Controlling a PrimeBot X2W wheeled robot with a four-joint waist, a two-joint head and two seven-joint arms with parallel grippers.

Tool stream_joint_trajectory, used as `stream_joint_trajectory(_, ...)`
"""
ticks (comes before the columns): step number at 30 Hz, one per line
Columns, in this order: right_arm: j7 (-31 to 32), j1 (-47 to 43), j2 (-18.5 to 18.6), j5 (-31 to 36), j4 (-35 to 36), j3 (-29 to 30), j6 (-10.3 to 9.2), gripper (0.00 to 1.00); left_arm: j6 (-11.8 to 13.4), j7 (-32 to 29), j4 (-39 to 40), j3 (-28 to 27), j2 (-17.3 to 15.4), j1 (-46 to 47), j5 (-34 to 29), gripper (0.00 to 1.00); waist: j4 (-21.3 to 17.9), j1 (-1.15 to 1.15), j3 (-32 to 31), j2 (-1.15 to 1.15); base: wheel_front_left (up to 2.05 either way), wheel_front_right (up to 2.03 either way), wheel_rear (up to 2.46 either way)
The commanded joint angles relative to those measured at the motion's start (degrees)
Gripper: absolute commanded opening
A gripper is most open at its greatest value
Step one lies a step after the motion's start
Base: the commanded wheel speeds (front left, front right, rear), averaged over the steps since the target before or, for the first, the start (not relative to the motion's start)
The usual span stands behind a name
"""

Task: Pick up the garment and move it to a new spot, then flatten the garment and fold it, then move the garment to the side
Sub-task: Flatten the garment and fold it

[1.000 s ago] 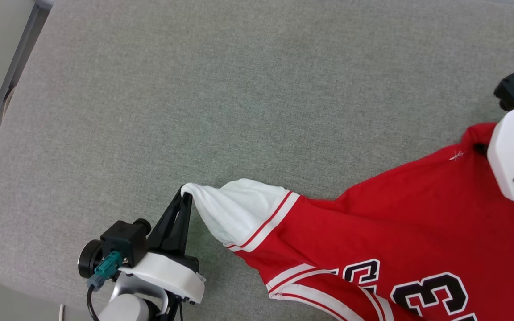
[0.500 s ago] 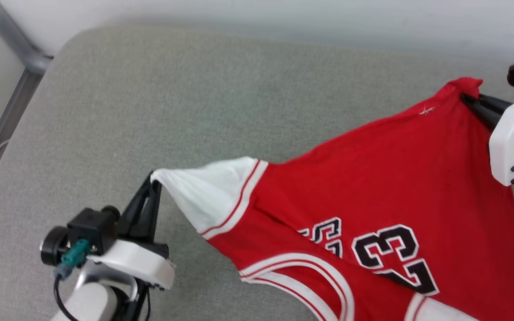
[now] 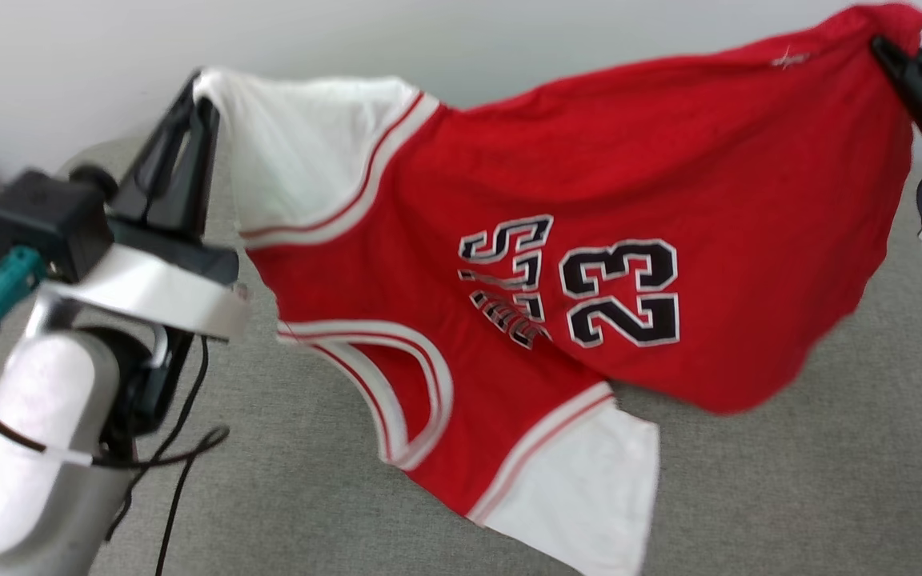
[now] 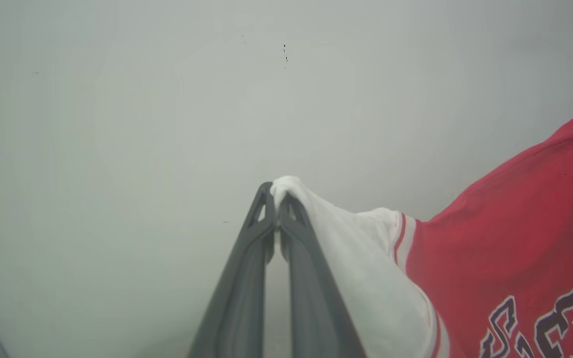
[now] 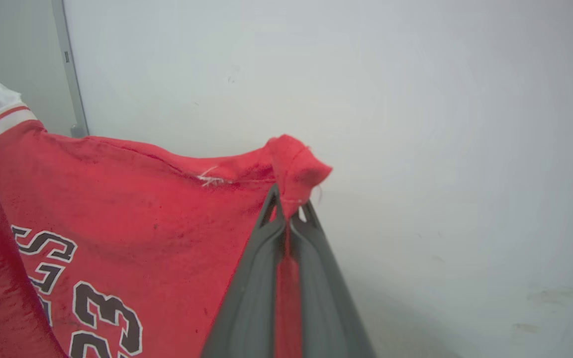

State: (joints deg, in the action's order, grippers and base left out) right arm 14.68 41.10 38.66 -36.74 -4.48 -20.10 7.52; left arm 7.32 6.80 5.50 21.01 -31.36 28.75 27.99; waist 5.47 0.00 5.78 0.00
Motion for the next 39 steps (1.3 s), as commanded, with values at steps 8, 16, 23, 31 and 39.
stream_joint_trajectory(8,3.5,3.3,-3.8,4.5,6.9,6.5,-0.07,0.00,-3.2,-3.0,-1.8,-0.3,-0.2,15.6,-0.9,0.00,-2.3,0.00,2.4,0.00,0.00,0.00,0.00)
stream_joint_trajectory(16,5.6,16.3,-6.5,9.4,4.7,8.0,-0.07,0.00,-7.2,-5.0,-7.2,0.2,0.6,33.1,-2.1,0.00,-3.6,0.00,10.4,0.00,0.00,0.00,0.00)
stream_joint_trajectory(23,4.3,33.1,-8.9,13.8,-4.4,6.2,-0.07,0.00,-10.1,-5.1,-15.3,-1.4,2.6,51.1,-1.5,0.00,-4.6,0.00,18.6,0.00,0.00,0.00,0.00)
stream_joint_trajectory(31,-0.5,50.5,-11.1,17.6,-16.1,3.5,-0.07,0.00,-13.4,-3.6,-29.7,0.3,3.3,70.9,-3.0,0.00,-5.6,0.00,23.9,0.00,0.00,0.00,0.00)
stream_joint_trajectory(39,-6.9,62.0,-13.7,20.7,-28.9,2.0,-0.07,0.00,-14.5,0.1,-40.7,3.2,5.3,81.1,-3.0,0.00,-5.2,0.00,27.2,0.00,0.00,0.00,0.00)
